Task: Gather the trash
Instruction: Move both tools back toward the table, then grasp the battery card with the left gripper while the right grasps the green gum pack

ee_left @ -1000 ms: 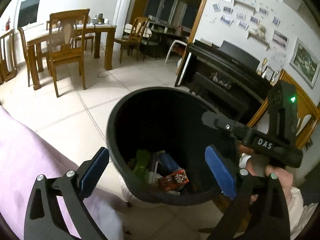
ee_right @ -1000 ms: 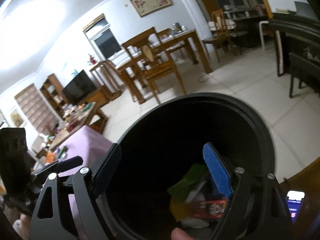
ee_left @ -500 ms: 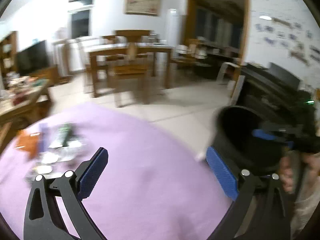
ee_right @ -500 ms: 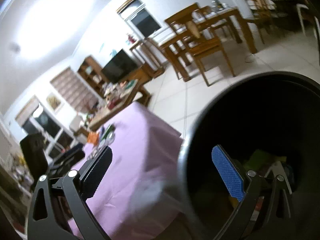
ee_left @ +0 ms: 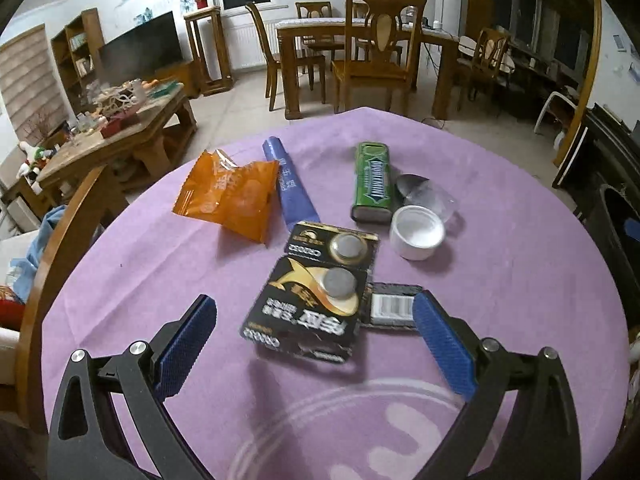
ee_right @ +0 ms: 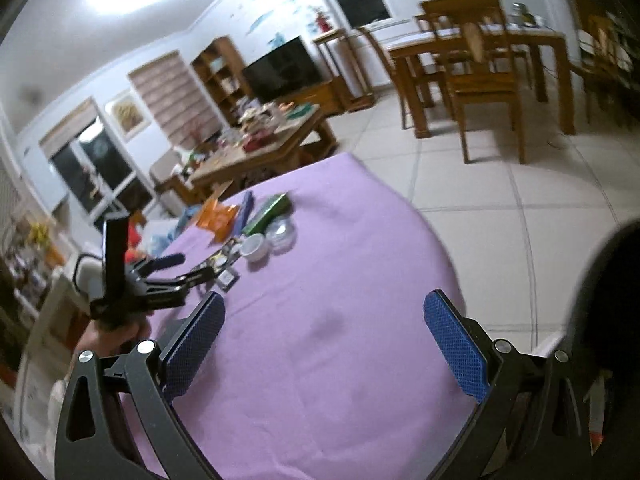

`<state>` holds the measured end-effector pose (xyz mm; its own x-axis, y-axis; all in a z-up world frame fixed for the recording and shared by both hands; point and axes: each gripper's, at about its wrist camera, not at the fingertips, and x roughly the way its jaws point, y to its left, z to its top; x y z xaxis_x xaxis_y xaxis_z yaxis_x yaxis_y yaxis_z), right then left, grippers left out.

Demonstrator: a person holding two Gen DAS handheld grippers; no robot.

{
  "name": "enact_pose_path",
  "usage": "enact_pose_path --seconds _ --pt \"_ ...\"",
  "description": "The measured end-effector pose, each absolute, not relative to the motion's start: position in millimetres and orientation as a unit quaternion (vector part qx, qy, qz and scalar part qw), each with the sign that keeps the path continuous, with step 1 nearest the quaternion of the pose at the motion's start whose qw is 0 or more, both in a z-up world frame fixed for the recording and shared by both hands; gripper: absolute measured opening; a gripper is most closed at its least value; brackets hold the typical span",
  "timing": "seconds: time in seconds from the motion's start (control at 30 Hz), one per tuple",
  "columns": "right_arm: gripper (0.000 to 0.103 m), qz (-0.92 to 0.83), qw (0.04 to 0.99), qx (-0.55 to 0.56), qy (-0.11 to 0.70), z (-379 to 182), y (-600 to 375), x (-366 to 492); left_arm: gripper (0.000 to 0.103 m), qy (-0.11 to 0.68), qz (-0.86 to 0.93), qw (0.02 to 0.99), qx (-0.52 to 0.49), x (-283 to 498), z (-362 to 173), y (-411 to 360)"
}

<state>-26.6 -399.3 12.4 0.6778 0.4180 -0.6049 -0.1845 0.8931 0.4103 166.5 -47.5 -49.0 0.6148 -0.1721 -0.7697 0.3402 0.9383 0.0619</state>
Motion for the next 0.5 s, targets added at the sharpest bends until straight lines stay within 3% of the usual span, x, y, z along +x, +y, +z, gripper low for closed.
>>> enact_pose_path --seconds 0.17,0.23,0.33,0.4,0.5 --pt "0.098 0.179 0.900 0.124 0.377 8 -360 7 0.094 0.421 -0.161 0.889 0.081 181 -55 -42" --pt "0.098 0.185 0.899 0.113 0.380 8 -342 28 0.076 0.431 -0.166 0.883 0.089 183 -63 -45" --pt "0.094 0.186 0.899 0.086 0.387 5 -312 63 0.065 0.423 -0.174 0.885 0.084 181 -63 -43" --pt "0.083 0.184 0.896 0.074 0.397 3 -291 91 0.060 0.420 -0.174 0.887 0.085 178 -64 -42" --pt "0.070 0.173 0.890 0.070 0.417 -8 -272 129 0.060 0.415 -0.171 0.890 0.085 174 -63 -40"
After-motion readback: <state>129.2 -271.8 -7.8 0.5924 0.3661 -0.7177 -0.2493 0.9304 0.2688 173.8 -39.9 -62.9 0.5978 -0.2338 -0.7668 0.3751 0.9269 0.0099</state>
